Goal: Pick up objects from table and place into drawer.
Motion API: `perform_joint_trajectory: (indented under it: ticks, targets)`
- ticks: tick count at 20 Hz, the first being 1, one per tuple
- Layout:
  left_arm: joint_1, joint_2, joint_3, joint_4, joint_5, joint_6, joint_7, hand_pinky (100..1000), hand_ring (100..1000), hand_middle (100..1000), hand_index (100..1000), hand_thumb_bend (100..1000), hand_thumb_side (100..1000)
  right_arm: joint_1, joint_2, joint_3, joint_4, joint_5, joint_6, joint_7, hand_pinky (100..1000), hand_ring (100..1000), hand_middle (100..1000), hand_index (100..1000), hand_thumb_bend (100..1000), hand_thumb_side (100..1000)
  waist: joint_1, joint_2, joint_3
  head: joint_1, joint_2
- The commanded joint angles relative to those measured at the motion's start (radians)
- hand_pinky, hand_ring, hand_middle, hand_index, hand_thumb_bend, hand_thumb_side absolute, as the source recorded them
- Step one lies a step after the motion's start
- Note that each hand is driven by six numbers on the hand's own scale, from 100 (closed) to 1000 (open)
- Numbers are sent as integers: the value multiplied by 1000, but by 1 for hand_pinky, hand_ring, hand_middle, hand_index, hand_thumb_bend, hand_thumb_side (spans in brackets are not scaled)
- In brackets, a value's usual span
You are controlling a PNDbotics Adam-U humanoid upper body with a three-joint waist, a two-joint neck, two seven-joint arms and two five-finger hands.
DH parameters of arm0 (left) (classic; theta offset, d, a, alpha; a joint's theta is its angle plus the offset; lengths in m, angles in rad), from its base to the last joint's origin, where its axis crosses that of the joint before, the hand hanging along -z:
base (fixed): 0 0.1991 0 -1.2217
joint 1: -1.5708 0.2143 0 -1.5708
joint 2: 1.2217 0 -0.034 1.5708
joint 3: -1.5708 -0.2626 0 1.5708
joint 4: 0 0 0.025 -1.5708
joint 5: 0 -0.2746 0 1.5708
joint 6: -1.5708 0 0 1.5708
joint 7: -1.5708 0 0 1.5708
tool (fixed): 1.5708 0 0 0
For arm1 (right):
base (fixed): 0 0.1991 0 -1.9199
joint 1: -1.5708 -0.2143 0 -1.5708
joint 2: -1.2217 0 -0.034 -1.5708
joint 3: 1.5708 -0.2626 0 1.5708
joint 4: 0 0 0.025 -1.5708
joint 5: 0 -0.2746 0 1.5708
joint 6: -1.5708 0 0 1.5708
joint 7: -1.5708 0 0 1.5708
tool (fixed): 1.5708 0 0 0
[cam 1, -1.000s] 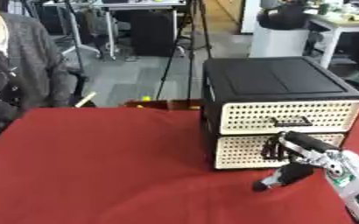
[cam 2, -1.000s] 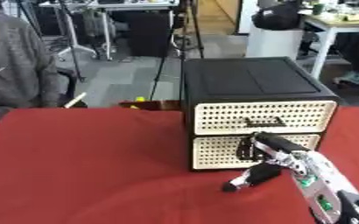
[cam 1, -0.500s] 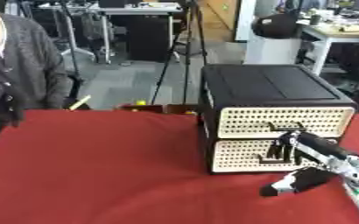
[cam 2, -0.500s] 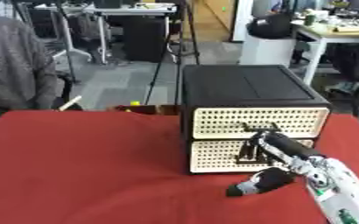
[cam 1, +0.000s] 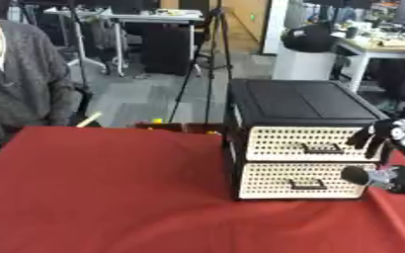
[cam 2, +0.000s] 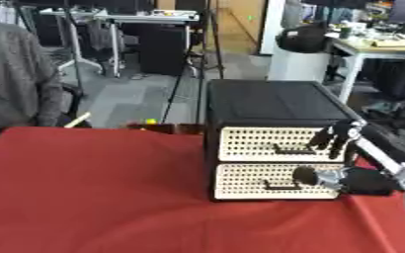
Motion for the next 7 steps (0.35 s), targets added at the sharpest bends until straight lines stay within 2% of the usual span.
perform_joint_trajectory:
  ticks: [1,7]
  targets:
    - [20,59,56,-36,41,-4,50,358,489,587,662,100,770,6,-55,-73,-48,-21,33,-52,419,530,595,707,862,967,1,-13,-2,3,5]
    - [132,95,149,-77,74,-21,141,386,510,615,678,100,751,70,-103,-163,-50,-12,82,-143,444,554,631,724,832,1000,-6,-24,1,-2,-4]
